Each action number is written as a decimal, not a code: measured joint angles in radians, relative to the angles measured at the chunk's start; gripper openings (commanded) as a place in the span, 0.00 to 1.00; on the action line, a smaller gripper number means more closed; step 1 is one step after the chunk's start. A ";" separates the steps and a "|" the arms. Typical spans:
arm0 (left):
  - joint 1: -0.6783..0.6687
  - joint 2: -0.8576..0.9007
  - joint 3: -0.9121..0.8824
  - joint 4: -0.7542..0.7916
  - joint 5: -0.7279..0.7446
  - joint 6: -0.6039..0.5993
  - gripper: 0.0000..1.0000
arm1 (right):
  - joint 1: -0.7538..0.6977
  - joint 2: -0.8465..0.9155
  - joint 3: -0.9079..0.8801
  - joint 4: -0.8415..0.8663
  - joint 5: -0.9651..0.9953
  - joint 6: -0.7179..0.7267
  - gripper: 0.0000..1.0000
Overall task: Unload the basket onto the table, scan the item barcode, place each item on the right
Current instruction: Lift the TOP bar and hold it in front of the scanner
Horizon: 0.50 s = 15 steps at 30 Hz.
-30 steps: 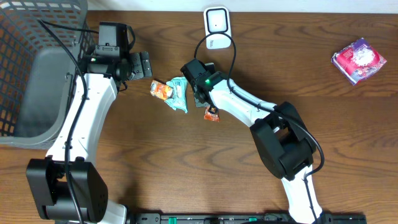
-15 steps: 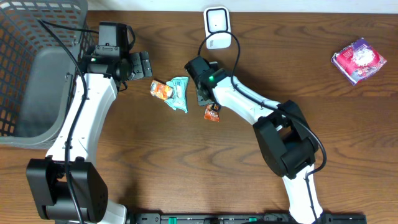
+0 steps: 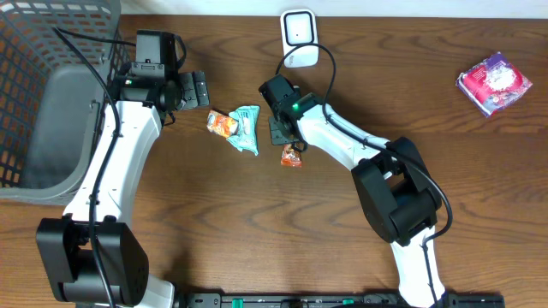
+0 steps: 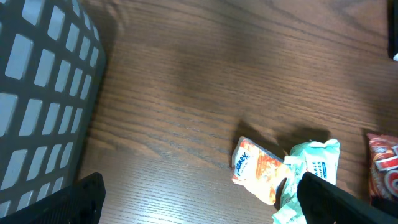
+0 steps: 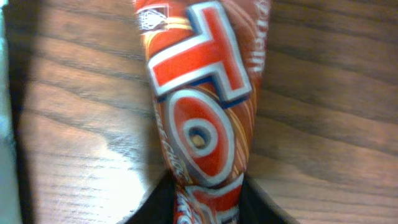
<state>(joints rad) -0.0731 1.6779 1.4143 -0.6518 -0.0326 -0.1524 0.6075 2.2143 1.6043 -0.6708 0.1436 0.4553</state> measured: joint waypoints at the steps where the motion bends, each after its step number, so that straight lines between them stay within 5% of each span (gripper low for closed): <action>1: 0.000 0.000 0.000 0.000 0.000 0.000 0.98 | 0.001 -0.002 0.000 0.000 -0.001 0.005 0.01; 15: 0.000 0.000 0.000 0.000 0.000 0.000 0.98 | -0.043 0.001 0.126 0.021 0.158 -0.079 0.01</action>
<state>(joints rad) -0.0731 1.6779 1.4143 -0.6514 -0.0326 -0.1524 0.5644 2.2154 1.7298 -0.6502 0.3019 0.3759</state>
